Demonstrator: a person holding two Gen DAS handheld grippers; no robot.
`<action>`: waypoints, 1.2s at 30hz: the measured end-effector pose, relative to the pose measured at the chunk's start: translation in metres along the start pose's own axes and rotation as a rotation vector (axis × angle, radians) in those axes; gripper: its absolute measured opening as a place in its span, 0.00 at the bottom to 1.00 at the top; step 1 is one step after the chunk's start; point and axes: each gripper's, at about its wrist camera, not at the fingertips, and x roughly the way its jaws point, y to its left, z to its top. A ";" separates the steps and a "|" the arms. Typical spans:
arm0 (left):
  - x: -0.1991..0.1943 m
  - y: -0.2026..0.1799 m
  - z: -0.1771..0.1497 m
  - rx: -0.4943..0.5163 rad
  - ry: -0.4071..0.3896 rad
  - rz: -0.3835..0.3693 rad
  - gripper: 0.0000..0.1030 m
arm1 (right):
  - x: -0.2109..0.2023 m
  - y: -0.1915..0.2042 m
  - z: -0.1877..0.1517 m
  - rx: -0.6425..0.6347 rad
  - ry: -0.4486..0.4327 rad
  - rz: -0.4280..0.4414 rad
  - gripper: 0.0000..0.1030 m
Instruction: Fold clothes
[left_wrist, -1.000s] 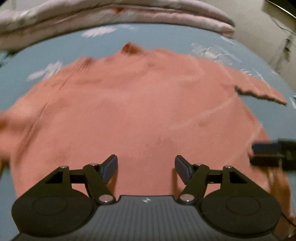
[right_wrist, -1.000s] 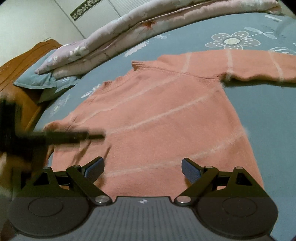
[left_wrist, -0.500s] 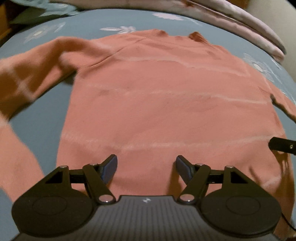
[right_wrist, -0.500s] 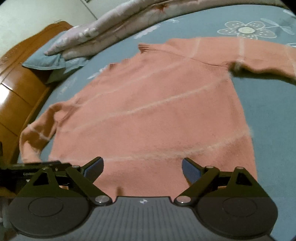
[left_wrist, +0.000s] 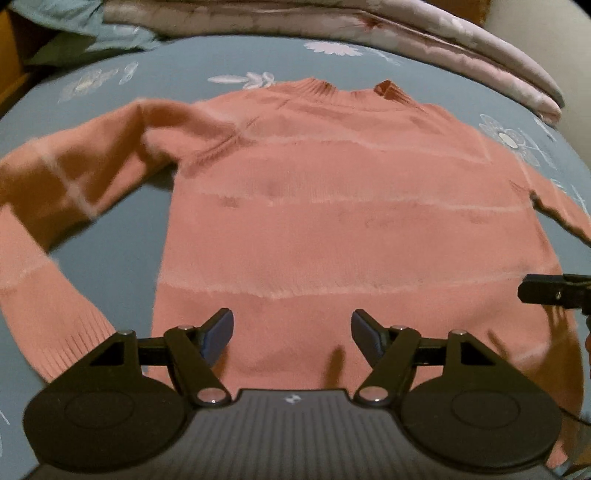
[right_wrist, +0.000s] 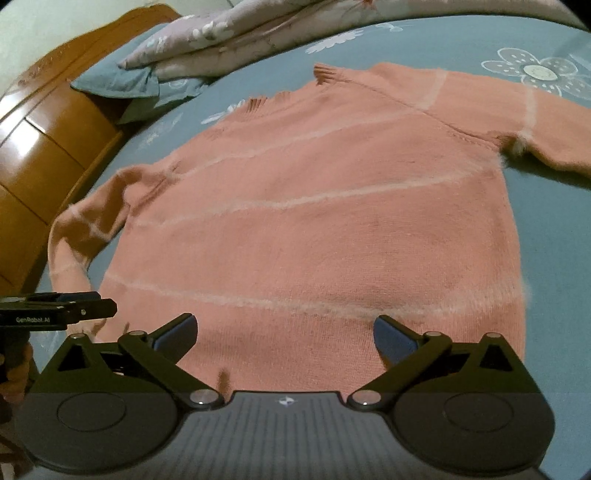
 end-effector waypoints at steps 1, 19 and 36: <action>-0.001 0.002 0.001 0.003 -0.003 -0.003 0.69 | 0.000 0.000 0.000 0.011 -0.006 -0.004 1.00; 0.026 0.008 -0.014 0.160 -0.079 -0.246 0.70 | 0.023 0.052 -0.011 -0.042 -0.042 -0.317 1.00; 0.038 0.020 -0.004 0.305 -0.015 -0.421 0.74 | -0.047 0.108 -0.079 0.303 -0.219 -0.474 1.00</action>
